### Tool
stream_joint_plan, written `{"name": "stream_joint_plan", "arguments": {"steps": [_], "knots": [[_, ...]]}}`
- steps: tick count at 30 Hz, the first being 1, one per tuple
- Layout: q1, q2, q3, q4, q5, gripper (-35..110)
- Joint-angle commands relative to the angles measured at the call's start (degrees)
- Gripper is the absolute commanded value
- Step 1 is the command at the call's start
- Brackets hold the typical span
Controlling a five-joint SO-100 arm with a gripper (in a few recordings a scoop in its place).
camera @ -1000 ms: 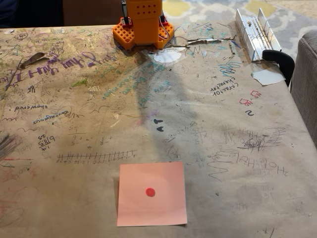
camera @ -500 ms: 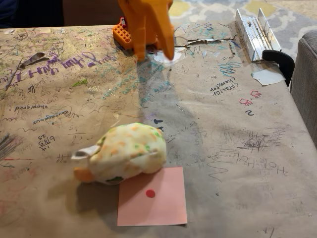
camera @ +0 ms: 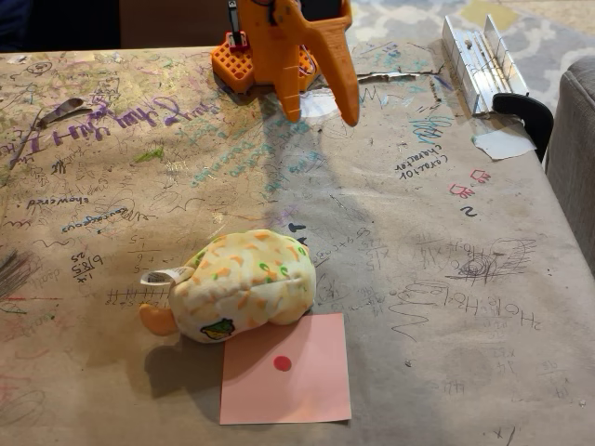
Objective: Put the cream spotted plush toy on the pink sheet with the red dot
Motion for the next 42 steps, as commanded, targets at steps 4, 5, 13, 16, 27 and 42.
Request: {"name": "stream_joint_plan", "arguments": {"steps": [4, 5, 13, 16, 27, 42], "knots": [[-10.4, 13.7, -4.3, 8.4, 6.3, 6], [-11.9, 15.8, -4.8, 9.8, 6.9, 4], [-16.3, 27.5, -3.6, 12.1, 9.0, 0], [-17.8, 31.6, -1.1, 11.0, 9.6, 0], [-18.4, 40.3, 14.0, 2.1, 11.4, 0], [-15.1, 51.7, 35.0, -6.2, 12.0, 0]]}}
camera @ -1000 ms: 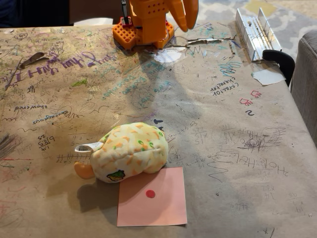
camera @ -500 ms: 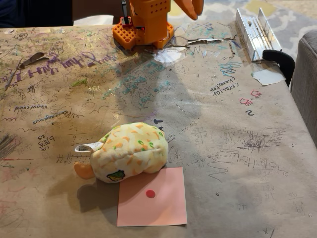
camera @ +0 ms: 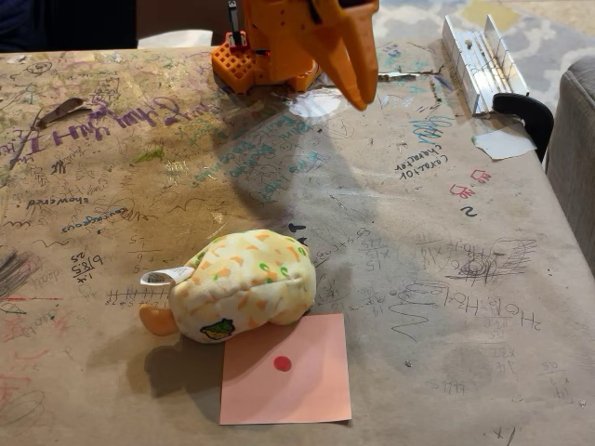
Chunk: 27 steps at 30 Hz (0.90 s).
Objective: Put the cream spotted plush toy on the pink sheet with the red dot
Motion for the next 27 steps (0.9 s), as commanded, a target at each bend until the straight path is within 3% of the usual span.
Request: {"name": "stream_joint_plan", "arguments": {"steps": [1, 6, 13, 27], "knots": [[0.1, 0.4, 1.2, -1.5, 0.0, 0], [1.7, 0.4, 1.8, -2.2, -0.5, 0], [18.3, -0.2, 2.7, -13.0, -0.8, 0], [19.7, 0.4, 4.9, -12.2, -3.5, 0]]}}
